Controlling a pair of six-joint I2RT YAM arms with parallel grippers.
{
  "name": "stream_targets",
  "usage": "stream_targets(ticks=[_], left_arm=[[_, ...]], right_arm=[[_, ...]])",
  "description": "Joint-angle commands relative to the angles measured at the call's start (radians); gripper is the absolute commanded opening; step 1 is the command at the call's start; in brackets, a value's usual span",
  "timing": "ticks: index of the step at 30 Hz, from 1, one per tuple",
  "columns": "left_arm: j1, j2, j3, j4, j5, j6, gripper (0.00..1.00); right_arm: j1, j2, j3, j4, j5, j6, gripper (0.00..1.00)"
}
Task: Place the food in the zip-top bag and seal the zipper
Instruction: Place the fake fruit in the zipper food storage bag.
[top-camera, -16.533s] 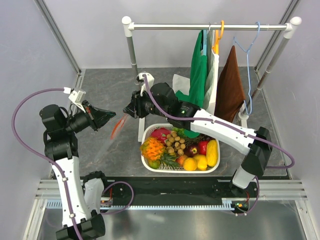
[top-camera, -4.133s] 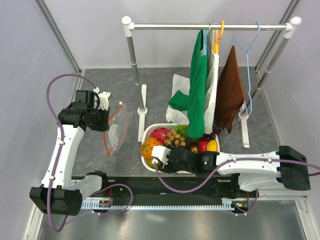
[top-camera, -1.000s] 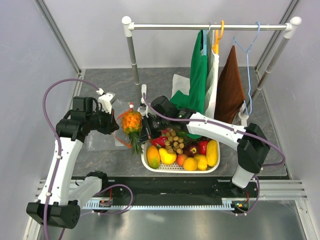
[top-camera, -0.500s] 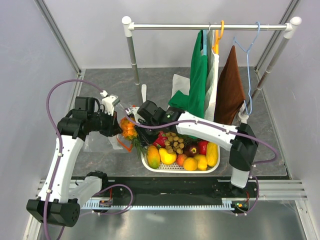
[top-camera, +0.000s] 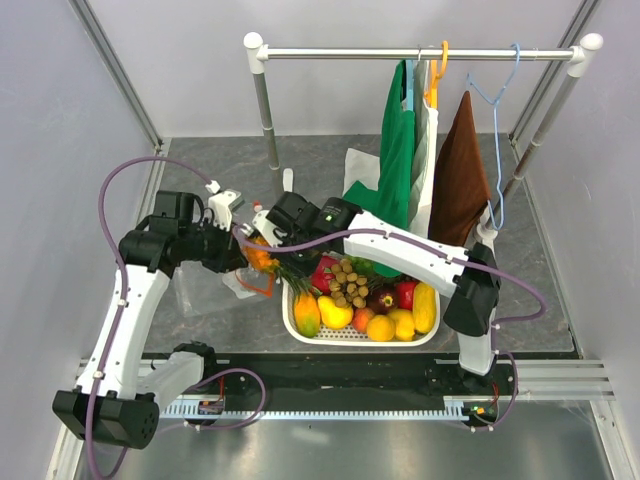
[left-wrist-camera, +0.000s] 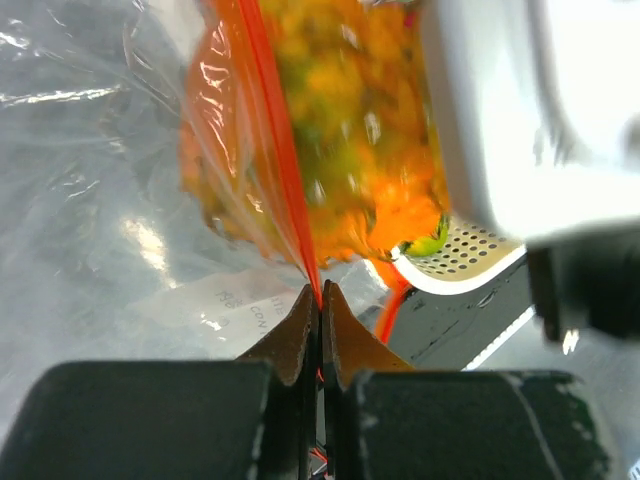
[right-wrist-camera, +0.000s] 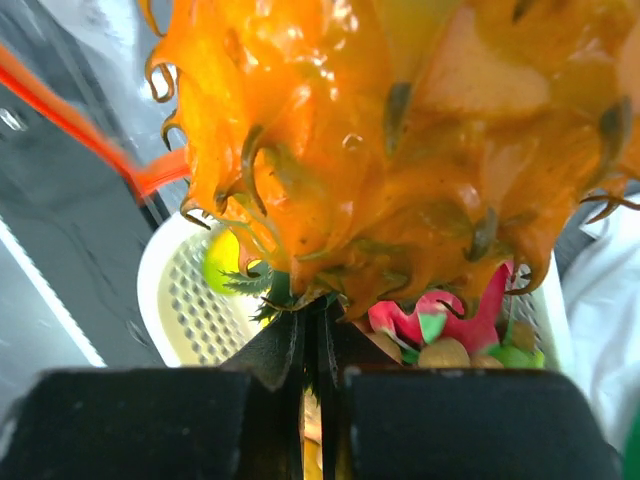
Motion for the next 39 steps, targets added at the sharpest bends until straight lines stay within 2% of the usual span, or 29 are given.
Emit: stream_targets(ticks=[1,7,9,15,17,18,20,21,23,25,27,32,36,39], left_arm=[[-0.005,0.013,0.061,-0.004,0.057,-0.015,0.02],[-0.006,0.025,0.072,-0.017,0.146,-0.011,0.02],[-0.009,0.027,0.070,-0.020,0.164,-0.011,0.02],[-0.012,0.033,0.064,-0.026,0.163,-0.003,0.02],[-0.012,0.035,0.067,-0.024,0.164,-0.005,0.02],[-0.012,0.036,0.069,-0.023,0.167,-0.006,0.02],[-0.012,0.041,0.072,-0.021,0.172,-0.006,0.02],[-0.012,0.042,0.070,-0.020,0.172,-0.008,0.02],[-0.012,0.047,0.070,-0.020,0.175,-0.006,0.02],[-0.012,0.045,0.072,-0.020,0.180,-0.003,0.02],[-0.012,0.039,0.075,-0.020,0.186,0.005,0.02],[-0.012,0.033,0.088,-0.018,0.155,0.006,0.02],[-0.011,0.035,0.153,-0.007,0.166,-0.037,0.02],[-0.011,0.064,0.200,-0.014,0.198,-0.086,0.02]], right_arm=[[0.026,-0.008,0.007,-0.058,0.077,-0.126,0.00],[0.035,0.004,0.016,-0.052,0.114,-0.173,0.00],[0.060,0.008,0.016,-0.046,0.178,-0.209,0.00],[0.080,-0.051,-0.019,0.026,0.272,-0.275,0.00],[0.080,-0.083,-0.050,0.074,0.262,-0.285,0.13],[0.080,-0.120,-0.064,0.092,0.245,-0.287,0.24],[0.081,-0.157,-0.114,0.155,0.226,-0.293,0.32],[0.081,-0.189,-0.130,0.178,0.220,-0.298,0.41],[0.080,-0.211,-0.150,0.215,0.176,-0.313,0.45],[0.080,-0.234,-0.145,0.227,0.130,-0.310,0.62],[0.080,-0.267,-0.153,0.244,0.088,-0.301,0.71],[0.034,-0.350,-0.211,0.345,-0.010,-0.215,0.75],[-0.064,-0.364,-0.184,0.364,-0.113,-0.042,0.77],[-0.113,-0.363,-0.226,0.356,-0.122,-0.002,0.74]])
